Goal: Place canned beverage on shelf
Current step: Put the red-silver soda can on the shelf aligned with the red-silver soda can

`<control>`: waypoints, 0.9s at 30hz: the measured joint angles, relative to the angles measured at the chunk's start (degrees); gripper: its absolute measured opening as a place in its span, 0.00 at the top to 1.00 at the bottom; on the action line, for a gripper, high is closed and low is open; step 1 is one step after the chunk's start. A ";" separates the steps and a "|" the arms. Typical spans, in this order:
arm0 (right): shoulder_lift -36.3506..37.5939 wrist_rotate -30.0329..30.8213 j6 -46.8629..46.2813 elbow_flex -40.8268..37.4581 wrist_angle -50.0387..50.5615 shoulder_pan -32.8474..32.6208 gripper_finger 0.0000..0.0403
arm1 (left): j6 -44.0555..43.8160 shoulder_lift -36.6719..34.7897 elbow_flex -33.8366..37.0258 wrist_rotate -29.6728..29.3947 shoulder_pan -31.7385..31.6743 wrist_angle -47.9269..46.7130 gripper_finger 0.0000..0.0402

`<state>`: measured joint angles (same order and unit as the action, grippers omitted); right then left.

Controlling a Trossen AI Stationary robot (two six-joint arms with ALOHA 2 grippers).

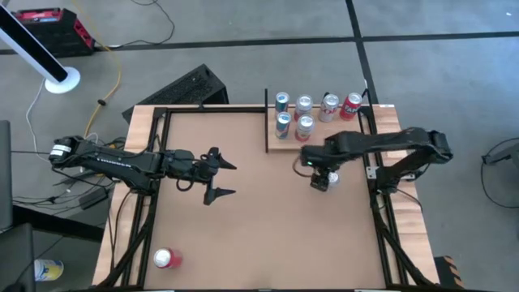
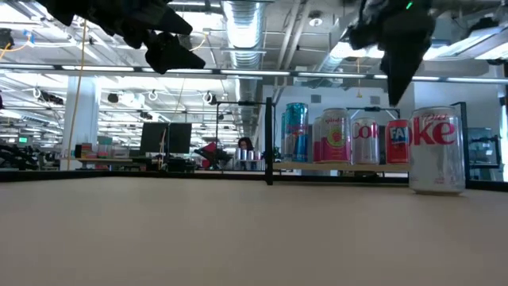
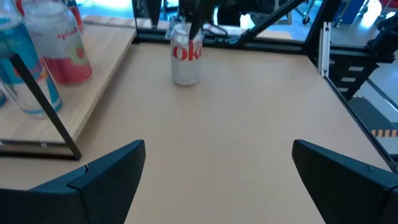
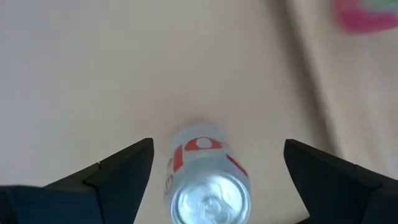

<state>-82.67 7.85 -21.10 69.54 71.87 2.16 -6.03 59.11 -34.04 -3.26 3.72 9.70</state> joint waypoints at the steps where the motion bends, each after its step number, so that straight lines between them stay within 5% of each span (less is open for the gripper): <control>1: 1.83 1.62 -0.98 -0.08 -0.06 -1.26 0.05 | -0.27 0.00 0.00 0.01 0.00 -0.49 0.03; 7: 15.36 17.34 -16.80 -3.24 -2.10 -13.95 0.05 | -0.74 -0.02 0.09 -0.06 -0.02 -2.60 0.03; 15: 24.25 42.20 -42.38 -20.13 -13.88 -34.30 0.05 | -1.22 0.00 0.11 -0.14 -0.01 -2.62 0.03; 27: 18.96 54.42 -53.84 -28.35 -16.66 -39.76 0.05 | -1.84 0.00 0.20 -1.94 0.00 -2.49 0.03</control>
<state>-63.71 62.27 -74.94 41.19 55.20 -37.60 -7.87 59.11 -33.85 -5.19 3.72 7.20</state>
